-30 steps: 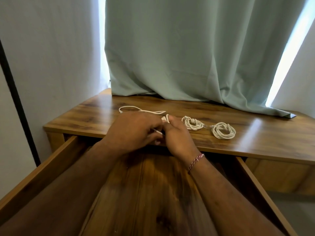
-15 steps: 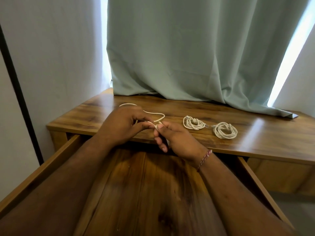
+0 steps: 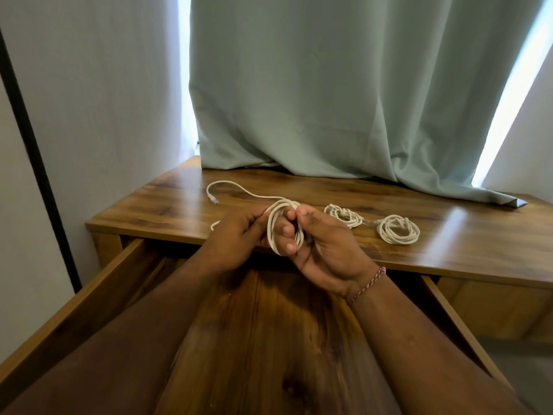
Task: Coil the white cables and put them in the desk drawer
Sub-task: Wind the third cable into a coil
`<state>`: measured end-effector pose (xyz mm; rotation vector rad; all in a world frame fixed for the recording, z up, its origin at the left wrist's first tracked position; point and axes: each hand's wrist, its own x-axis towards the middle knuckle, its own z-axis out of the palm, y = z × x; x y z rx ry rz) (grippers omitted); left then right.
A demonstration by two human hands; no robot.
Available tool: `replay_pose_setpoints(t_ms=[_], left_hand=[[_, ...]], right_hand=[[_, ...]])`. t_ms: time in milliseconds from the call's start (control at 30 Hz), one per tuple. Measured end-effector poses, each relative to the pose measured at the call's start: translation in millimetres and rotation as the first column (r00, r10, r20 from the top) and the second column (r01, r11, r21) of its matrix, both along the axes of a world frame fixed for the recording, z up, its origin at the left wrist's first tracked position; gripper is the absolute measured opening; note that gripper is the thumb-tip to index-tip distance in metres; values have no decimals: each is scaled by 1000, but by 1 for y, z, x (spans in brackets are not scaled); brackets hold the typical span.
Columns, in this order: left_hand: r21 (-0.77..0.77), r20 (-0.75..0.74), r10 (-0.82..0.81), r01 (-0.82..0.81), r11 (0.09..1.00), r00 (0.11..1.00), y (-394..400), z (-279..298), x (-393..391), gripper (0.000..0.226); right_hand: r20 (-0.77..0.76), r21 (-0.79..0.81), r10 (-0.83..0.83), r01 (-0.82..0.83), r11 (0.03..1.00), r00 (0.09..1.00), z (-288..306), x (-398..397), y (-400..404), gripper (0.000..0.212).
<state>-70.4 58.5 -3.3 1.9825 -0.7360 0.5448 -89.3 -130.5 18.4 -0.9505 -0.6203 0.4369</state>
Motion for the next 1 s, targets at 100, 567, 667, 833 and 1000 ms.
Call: replay_pose_setpoints(t_ms=[100,567,667,833,1000], left_hand=[[44,37,125,-126,991,992,-8,-3,0,23],[601,138,209,-249,759,968,-54,6,-21,32],[610,180,221,-285,740,959,-52,7,-23,30],[639,219,229,-317,701,948,-45,23,-27,26],[573,314,228,-375,729,922,-22,46,-32,20]], right_hand=[[-53,168,-16,25,985,998,3,-4,5,19],[-306,333,-484,568,753,820,18,11,-20,19],[-185,167,-652,677,716,735,14,13,-12,15],[667,-234,-651,932,277,361,-1,18,-3,10],[927,-107,-325,963,248,187,2,4,7,8]])
